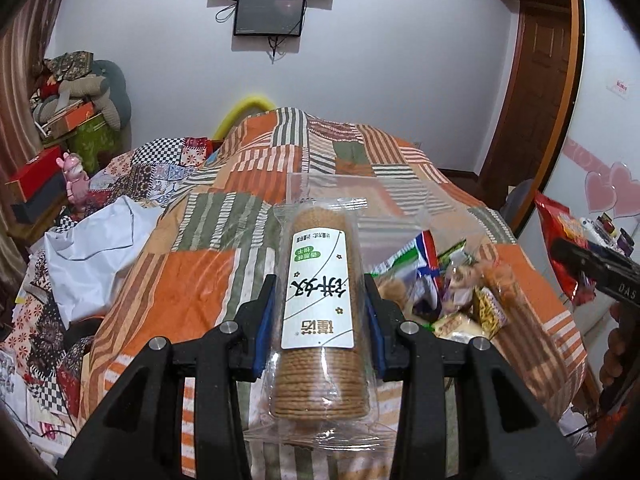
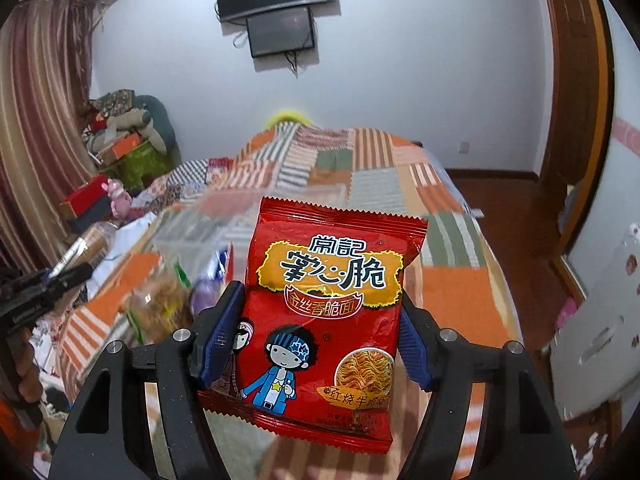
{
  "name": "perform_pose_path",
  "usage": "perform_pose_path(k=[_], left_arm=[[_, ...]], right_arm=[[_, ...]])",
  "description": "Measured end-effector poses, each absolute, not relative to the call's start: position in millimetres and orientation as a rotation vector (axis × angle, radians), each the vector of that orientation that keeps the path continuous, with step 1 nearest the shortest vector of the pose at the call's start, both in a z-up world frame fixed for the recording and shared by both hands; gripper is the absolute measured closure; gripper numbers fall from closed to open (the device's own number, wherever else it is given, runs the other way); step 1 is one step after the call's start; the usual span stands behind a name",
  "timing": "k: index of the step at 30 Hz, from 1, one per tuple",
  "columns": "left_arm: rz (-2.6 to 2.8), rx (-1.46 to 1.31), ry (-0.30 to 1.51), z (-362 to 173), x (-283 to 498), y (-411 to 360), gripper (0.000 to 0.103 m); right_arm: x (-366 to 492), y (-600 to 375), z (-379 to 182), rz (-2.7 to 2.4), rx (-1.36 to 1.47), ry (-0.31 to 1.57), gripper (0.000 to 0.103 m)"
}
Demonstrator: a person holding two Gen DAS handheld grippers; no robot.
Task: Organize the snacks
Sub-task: 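Lift both snacks and drop them into the clear plastic box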
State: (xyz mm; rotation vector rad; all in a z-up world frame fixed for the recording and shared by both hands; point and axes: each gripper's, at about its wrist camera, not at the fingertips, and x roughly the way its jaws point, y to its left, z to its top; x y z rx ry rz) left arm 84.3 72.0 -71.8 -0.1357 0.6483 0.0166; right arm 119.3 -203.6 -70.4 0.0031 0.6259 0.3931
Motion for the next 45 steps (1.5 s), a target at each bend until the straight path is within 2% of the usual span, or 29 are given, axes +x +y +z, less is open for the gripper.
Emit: perform_pose_path(k=[21,45], left_arm=[[-0.010,-0.097,0.655,-70,180,64,0.064],[-0.062,-0.115,0.846,-119,276,63,0.064]], right_arm=[[180,-155,-73,0.411,-0.022,0.578,0.036],[244,-125,-111,0.477,-0.157,0.802,0.036]])
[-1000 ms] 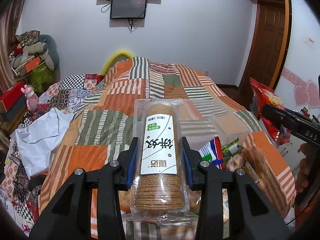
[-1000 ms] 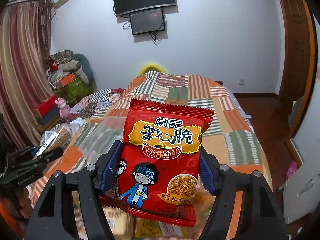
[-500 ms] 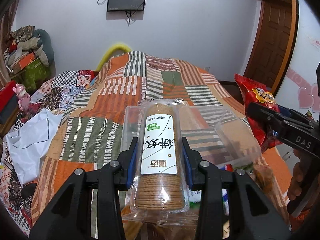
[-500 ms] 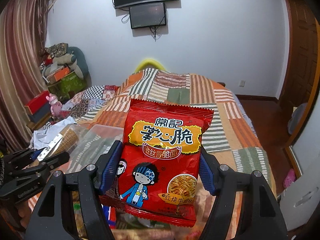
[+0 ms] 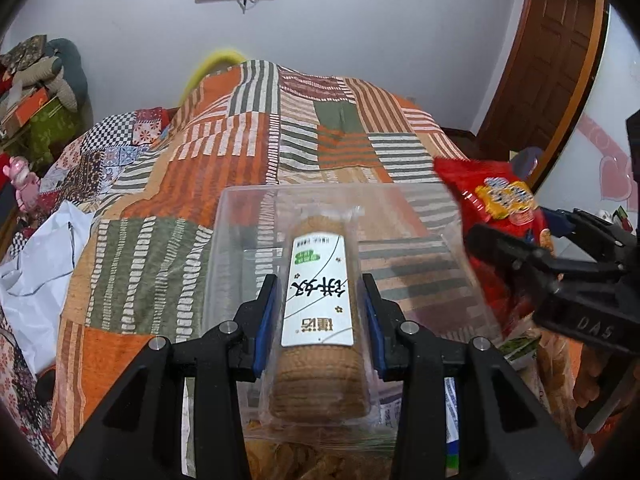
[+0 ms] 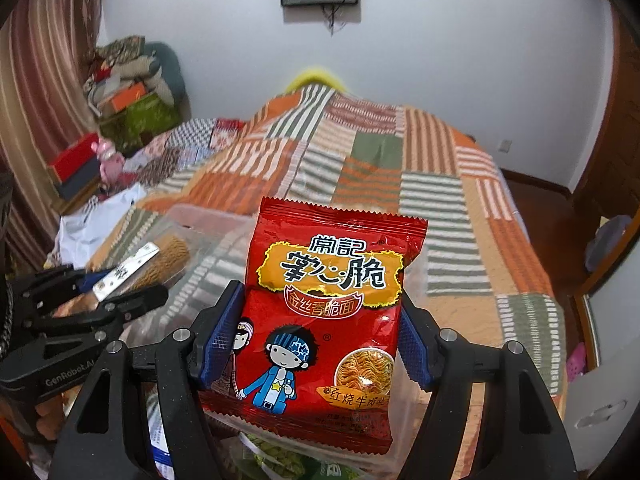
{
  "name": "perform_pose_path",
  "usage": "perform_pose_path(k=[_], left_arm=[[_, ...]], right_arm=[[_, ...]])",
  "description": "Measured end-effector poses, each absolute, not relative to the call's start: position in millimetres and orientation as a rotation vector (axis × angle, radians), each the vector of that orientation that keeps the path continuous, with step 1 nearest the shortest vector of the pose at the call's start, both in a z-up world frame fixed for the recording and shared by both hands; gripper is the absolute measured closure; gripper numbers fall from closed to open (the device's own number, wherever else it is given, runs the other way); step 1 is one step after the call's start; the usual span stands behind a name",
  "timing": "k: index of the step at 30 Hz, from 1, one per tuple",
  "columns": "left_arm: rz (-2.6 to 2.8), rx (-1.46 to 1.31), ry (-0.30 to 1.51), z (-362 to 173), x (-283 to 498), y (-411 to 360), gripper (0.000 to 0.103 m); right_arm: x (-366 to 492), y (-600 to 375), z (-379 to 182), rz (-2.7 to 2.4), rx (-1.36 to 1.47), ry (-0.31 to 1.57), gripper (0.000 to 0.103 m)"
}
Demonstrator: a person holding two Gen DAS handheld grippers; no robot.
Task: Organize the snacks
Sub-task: 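Lift both snacks and drop them into the clear plastic box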
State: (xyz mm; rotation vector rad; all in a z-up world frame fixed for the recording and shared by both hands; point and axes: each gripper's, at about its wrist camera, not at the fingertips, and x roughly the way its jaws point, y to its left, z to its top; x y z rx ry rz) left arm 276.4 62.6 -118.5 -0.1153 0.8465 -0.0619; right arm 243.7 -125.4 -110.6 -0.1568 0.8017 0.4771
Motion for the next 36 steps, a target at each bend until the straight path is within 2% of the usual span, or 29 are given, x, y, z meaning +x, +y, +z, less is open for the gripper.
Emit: perform_pose_path(k=[13,23,28,36], left_arm=[[-0.097,-0.100,0.830,-111,277,60,0.064],[-0.067,-0.067,0.827,-105,259,62,0.062],[-0.035,-0.060,0.800,-97,239,70,0.046],[-0.019,-0.063,0.799,-95,209,81,0.034]], right_arm=[[249,-121,-118,0.459,-0.213,0.847,0.035],[235,-139,-102,0.467,-0.162,0.818,0.034],[218,-157,-95,0.446,-0.143,0.769,0.030],[195,-180,-92,0.419,-0.138,0.749,0.029]])
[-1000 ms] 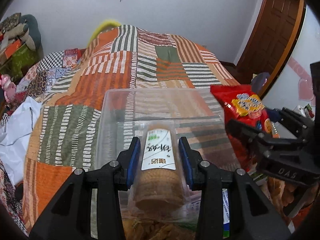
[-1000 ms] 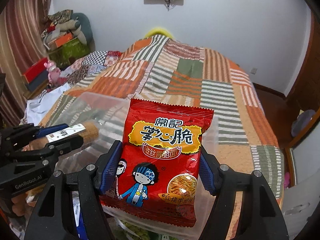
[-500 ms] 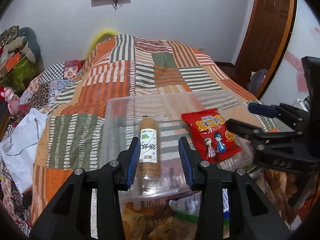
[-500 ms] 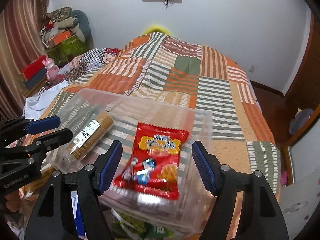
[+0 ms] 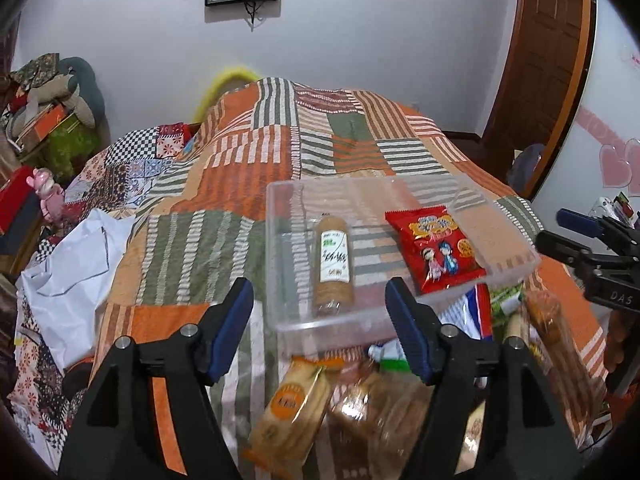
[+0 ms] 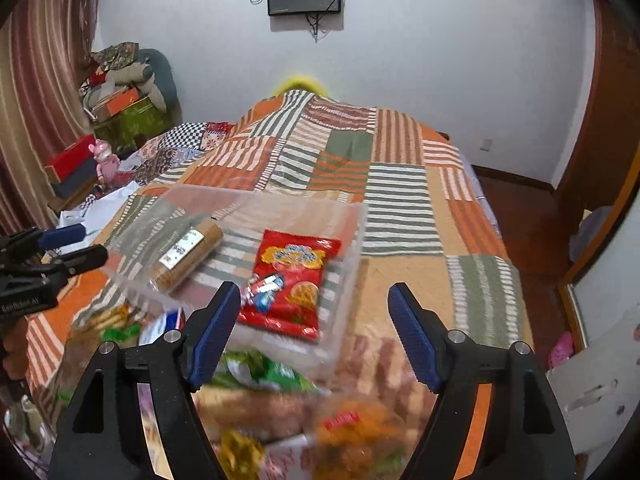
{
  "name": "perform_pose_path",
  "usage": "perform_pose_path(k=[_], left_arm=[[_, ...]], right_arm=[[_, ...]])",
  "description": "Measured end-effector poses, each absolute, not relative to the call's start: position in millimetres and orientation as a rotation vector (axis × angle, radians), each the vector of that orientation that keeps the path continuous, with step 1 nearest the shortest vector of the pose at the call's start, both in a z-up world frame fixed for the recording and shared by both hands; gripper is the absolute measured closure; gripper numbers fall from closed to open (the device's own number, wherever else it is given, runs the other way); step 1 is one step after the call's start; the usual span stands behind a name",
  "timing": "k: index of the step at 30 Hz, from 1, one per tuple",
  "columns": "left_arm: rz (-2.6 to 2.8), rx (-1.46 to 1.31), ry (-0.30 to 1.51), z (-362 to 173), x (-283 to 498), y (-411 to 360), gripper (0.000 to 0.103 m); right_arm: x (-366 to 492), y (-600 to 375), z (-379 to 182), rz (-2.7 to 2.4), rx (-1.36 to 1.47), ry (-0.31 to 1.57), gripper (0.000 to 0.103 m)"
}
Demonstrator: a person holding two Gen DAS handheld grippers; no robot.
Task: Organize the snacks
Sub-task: 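Lift both snacks and drop them into the clear plastic box, then grasp the rice-cake pack with the left tool while the right tool grasps the fried-ball bag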
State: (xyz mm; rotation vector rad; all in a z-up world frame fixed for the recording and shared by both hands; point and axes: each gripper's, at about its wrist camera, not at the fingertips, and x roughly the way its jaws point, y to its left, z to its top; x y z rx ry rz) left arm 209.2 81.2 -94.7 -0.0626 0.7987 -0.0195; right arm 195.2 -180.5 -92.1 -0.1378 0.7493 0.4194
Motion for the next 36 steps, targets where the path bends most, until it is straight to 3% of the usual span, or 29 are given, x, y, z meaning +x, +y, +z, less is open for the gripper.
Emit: perform_pose_path(k=[15,36], left_arm=[[0.050,-0.066,0.905,-138,171,110,0.031],[0.053,-0.124,1.002,-193,183,117,0.031]], right_arm=[[170,-226,-124,0.383,-0.050,0.827,0.028],[168,-227,-165,0.384,-0.044,0.943,0.028]])
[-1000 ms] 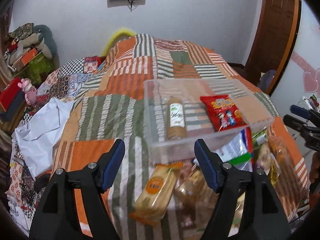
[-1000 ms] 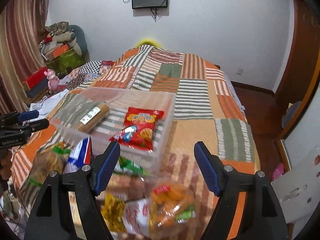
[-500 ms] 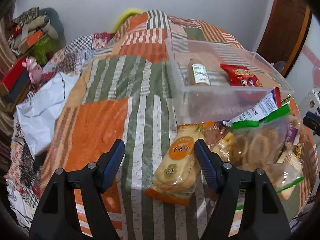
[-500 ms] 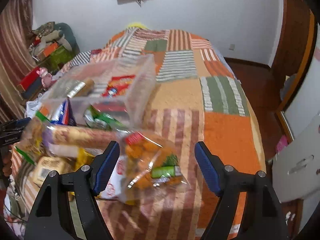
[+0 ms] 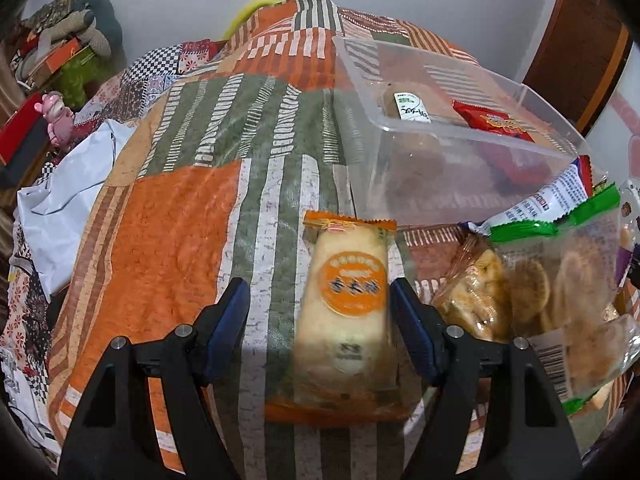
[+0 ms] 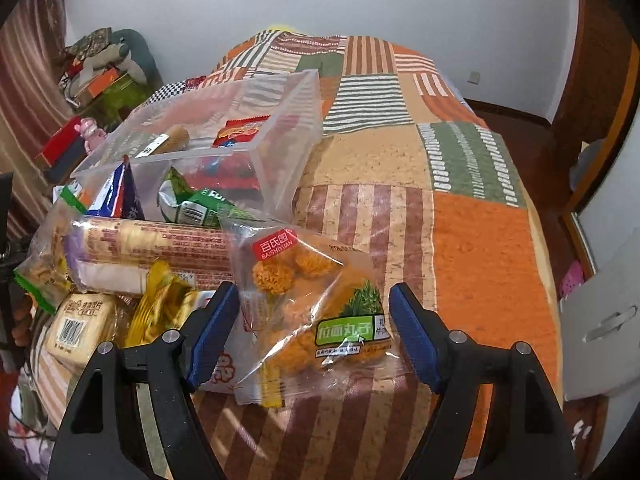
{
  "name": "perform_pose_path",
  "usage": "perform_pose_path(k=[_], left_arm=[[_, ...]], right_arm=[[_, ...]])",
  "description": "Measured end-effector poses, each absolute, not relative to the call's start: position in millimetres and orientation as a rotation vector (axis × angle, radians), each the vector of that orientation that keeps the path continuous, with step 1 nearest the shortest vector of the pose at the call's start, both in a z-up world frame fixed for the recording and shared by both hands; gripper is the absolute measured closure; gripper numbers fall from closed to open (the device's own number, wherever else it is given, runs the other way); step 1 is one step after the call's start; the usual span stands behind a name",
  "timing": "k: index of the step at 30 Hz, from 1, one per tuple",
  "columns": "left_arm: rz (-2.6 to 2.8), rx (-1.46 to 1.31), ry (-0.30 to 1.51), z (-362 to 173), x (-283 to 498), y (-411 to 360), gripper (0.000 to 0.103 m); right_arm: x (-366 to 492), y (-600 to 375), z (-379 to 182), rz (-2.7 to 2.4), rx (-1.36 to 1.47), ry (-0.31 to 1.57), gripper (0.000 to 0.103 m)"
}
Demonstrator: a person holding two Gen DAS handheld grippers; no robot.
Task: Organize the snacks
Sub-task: 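Grasp the rice-cake pack with the left tool while the right tool grasps the fried-ball bag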
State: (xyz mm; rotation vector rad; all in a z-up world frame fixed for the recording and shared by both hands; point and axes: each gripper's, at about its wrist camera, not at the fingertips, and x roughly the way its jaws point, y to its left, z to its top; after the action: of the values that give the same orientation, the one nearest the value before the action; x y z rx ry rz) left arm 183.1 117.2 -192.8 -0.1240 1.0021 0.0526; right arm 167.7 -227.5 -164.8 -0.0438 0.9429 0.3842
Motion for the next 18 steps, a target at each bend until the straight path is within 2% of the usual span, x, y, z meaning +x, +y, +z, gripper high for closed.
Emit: perform_pose_path(k=[2,7,9,11,18], left_arm=[[0.052,-0.120,0.992,-193,181,116,0.033],[0.025,-0.098,0.978,-192,179,111,0.061],[0.017,-0.098,0.976,-192,178,110,0.067],[0.017,-0.090,0.971,-191,176,108,0.068],[0.008,-0.077,0.956,-184,165,105,0.069]], right_arm=[[168,-230,-165,0.382,-0.028,0.945,0.028],[171,-235,-167,0.380,-0.005,0.957,0.031],[171,-235,-167,0.378,-0.007,0.955,0.034],[170,-234,-167,0.379,-0.018,0.951,0.041],[167,-234,-164,0.368,-0.036,0.939,0.050]])
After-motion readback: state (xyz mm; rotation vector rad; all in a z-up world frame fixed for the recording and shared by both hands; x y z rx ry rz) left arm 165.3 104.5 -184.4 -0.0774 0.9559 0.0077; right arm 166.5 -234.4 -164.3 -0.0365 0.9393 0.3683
